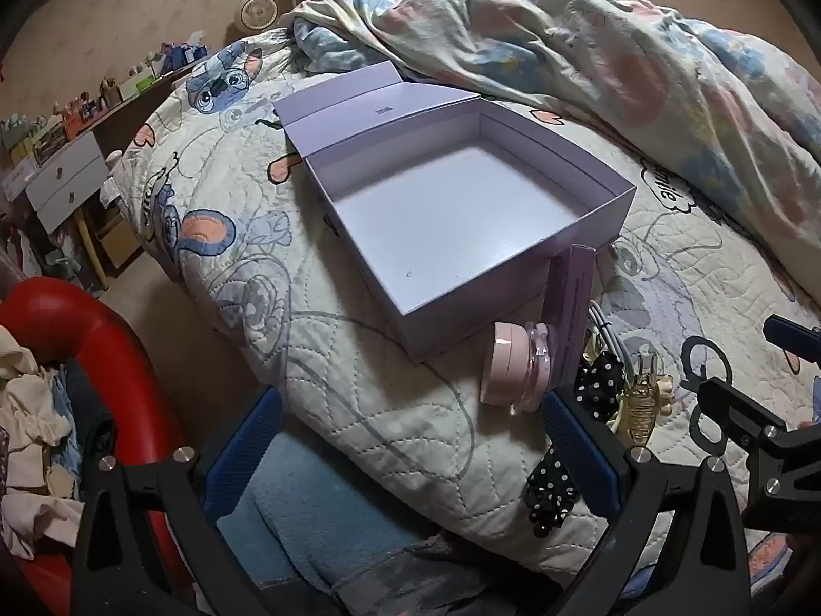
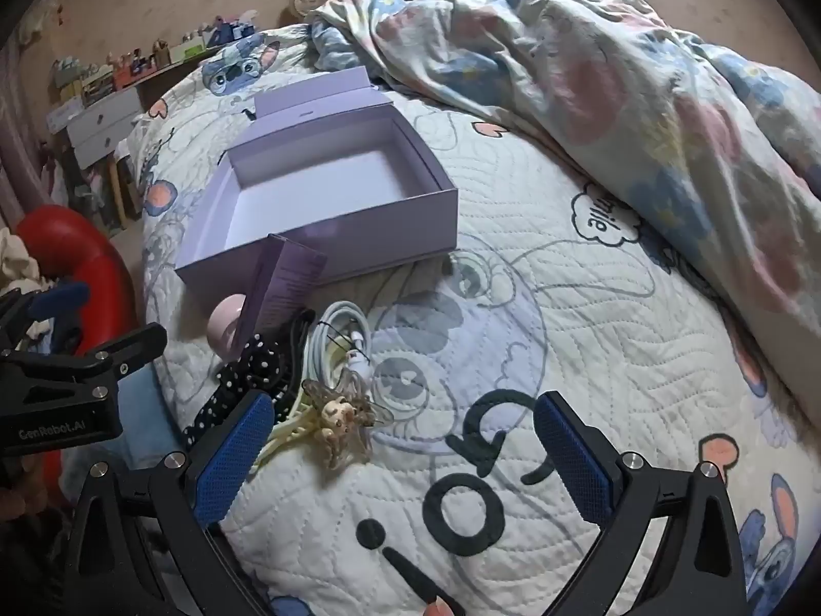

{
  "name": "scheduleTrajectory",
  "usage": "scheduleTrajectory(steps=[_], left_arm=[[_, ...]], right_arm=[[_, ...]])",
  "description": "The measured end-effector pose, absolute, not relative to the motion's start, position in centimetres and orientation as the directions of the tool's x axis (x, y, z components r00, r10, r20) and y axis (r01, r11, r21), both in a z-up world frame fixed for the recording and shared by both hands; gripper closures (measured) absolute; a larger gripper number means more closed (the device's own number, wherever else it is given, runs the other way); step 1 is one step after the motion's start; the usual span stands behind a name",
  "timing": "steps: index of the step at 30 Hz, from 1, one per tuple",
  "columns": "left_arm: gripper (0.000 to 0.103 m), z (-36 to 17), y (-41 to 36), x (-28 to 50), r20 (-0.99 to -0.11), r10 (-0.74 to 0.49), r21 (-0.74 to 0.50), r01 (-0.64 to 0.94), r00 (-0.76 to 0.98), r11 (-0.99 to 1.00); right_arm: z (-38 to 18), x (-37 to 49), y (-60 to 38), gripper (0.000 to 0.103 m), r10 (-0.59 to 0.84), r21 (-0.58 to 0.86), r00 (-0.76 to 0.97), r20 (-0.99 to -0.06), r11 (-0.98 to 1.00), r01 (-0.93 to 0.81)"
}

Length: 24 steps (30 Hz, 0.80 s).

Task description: Organize rigid objects

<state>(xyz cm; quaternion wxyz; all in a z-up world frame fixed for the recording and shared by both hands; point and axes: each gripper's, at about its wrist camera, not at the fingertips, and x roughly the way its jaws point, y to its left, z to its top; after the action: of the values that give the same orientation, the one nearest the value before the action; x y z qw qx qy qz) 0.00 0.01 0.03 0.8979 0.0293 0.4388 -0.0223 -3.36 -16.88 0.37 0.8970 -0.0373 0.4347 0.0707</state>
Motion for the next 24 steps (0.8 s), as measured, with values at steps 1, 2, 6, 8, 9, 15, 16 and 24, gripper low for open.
scheduleTrajectory(steps=[1, 2, 6, 8, 9, 15, 16, 24], left_arm=[[0.000, 0.1, 0.0, 0.0, -0.790, -0.016, 0.030, 0.065, 0.613, 0.997], [0.000, 0.1, 0.0, 0.0, -0.790, -0.017, 0.028, 0.064, 0.613, 0.998], [0.000, 0.0, 0.8, 0.3, -0.799, -0.013, 0.022, 0.051, 0.602, 0.998], [0.000, -0.1, 1.0, 0.2, -0.798, -0.013, 0.022, 0.051, 0.603, 0.998], [0.000, -0.2, 1.1, 0.2, -0.797, -0.015, 0.021, 0.052, 0.603, 0.998], [0.000, -0.2, 1.2, 0.2, -0.798, -0.021, 0.013, 0.051, 0.602, 0.999], [0.000, -0.2, 1.3, 0.1, -0.797, -0.022, 0.011, 0.050, 0.604, 0.999], [0.000, -0.1, 1.4, 0.0, -0.795, -0.040, -0.009, 0.053, 0.605, 0.999]], right_arm=[[0.4, -3.3, -16.9, 0.000, 0.094, -0.006, 0.613, -0.785, 0.987, -0.159], [0.4, -3.4, -16.8, 0.000, 0.082, -0.023, 0.621, -0.780, 0.987, -0.159], [0.4, -3.3, -16.7, 0.000, 0.082, -0.022, 0.620, -0.780, 0.987, -0.158], [0.5, -3.3, -16.5, 0.000, 0.082, -0.021, 0.622, -0.779, 0.987, -0.157], [0.5, -3.4, -16.5, 0.000, 0.082, -0.021, 0.623, -0.778, 0.987, -0.157], [0.7, -3.3, -16.3, 0.000, 0.089, -0.021, 0.624, -0.776, 0.986, -0.166], [0.7, -3.3, -16.3, 0.000, 0.088, -0.023, 0.625, -0.776, 0.986, -0.167], [0.8, -3.3, -16.9, 0.000, 0.118, 0.014, 0.622, -0.774, 0.985, -0.169]])
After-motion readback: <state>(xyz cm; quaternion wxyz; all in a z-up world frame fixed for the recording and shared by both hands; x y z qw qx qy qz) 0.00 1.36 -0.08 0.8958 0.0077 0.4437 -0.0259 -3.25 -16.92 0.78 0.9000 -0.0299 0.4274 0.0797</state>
